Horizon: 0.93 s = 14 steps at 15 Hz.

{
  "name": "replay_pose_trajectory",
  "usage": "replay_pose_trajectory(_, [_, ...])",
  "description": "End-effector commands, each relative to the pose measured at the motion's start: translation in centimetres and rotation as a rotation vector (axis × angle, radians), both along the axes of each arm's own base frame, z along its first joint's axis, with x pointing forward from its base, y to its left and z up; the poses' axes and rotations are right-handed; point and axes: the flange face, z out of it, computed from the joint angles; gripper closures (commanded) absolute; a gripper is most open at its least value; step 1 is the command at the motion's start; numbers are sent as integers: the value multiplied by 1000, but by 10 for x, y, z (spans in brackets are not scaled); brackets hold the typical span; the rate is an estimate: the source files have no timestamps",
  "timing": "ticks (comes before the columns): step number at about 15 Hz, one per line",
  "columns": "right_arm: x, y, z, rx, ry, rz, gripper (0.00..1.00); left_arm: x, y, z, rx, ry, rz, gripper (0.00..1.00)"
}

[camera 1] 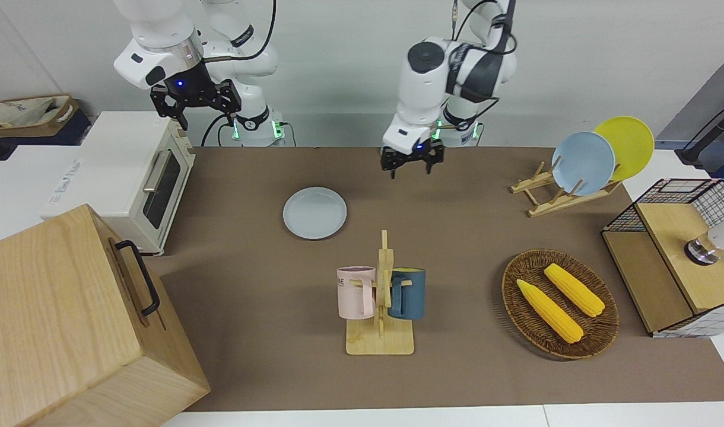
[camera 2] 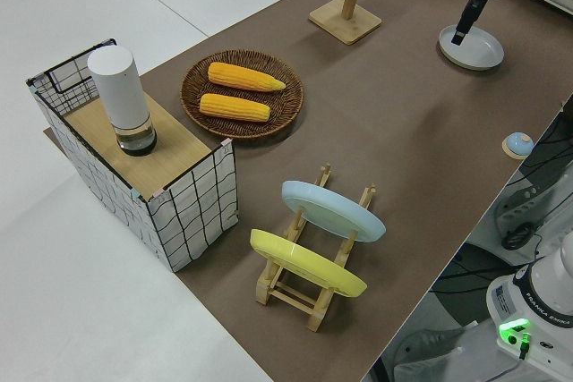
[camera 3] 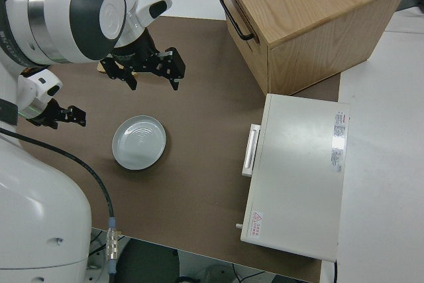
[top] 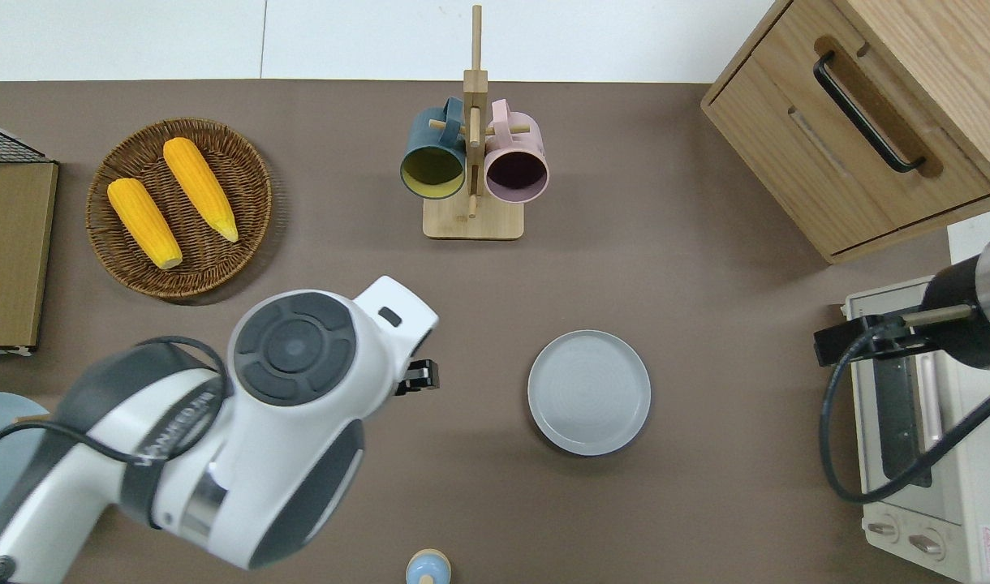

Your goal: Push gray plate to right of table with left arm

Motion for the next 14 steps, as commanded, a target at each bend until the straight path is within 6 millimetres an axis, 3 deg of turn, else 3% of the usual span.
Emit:
replay_pose_trajectory(1, [-3,-1,4,2,4,-14,17,19,55,40,-12,37,-60,7])
replay_pose_trajectory(5, [-3,-2,4,2,4,-15,17,26,117,77,-23,23,-56,7])
replay_pose_trajectory(10, [-3,-1,4,1,4,-15,17,35,157,131,-41,-40,-29,7])
replay_pose_trajectory(14, [-3,-1,4,2,4,-14,17,44,184,137,-61,-52,-21,5])
